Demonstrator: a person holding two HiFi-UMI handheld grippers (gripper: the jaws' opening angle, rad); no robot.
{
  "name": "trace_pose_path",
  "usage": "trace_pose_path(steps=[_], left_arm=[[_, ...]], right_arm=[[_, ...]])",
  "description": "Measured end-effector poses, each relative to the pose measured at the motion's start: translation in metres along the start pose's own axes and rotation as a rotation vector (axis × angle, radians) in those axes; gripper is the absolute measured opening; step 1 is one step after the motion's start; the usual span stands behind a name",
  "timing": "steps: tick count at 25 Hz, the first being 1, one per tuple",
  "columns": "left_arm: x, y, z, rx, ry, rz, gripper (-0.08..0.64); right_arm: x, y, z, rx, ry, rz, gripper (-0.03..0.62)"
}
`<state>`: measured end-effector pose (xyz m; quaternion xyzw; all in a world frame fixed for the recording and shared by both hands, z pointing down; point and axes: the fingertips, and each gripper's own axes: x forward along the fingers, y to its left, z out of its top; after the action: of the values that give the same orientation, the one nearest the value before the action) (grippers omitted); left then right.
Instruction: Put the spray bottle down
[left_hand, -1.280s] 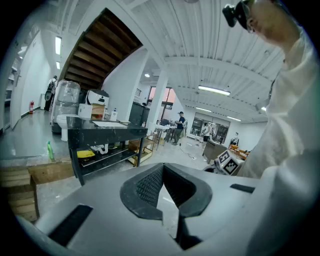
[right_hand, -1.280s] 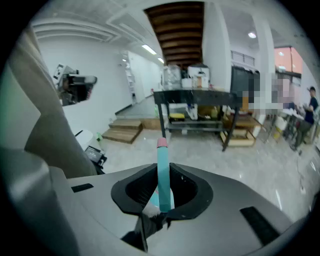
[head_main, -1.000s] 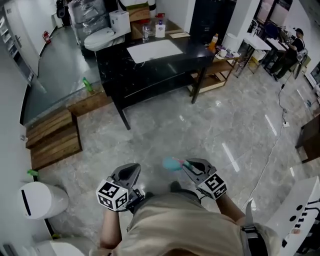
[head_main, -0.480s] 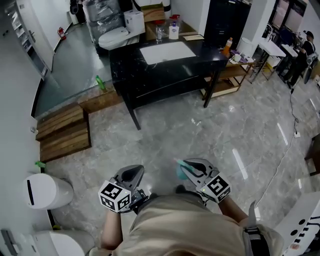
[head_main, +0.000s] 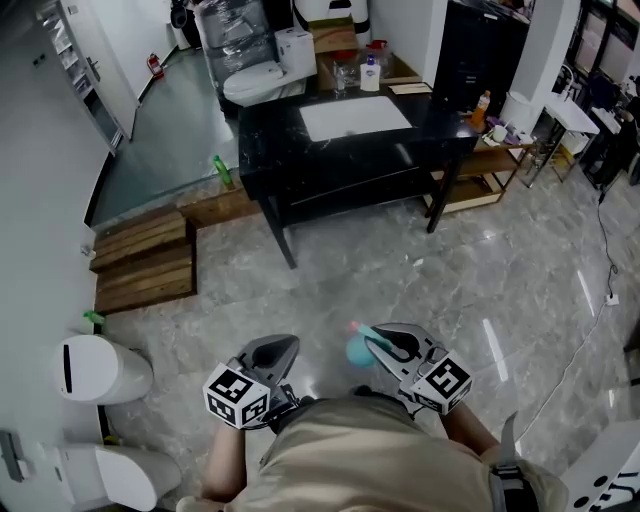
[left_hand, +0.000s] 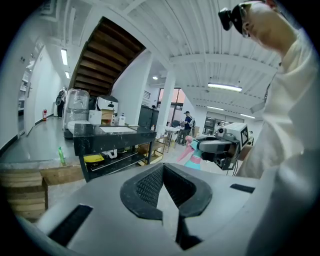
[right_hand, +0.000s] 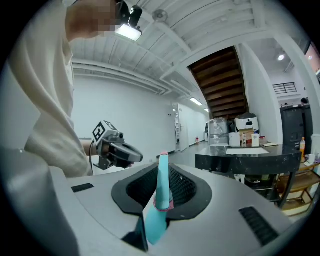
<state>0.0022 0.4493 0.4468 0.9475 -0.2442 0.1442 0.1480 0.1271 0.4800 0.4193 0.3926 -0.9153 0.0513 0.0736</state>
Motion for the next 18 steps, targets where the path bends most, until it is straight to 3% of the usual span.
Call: trace_pose_path(steps=[9,18], left_arm=[[0.035,-0.023,0.008,-0.015,0.017,0.046,0.011],[0.061,-0.043,0.019,0.021,0.036,0.029,0.011]], right_arm=[[-0.021,-0.022,0.003,0.056,-0.074,0.134,0.072],[-0.035,-0.031,-0.006,0.058,-0.072,0.189,0.072]])
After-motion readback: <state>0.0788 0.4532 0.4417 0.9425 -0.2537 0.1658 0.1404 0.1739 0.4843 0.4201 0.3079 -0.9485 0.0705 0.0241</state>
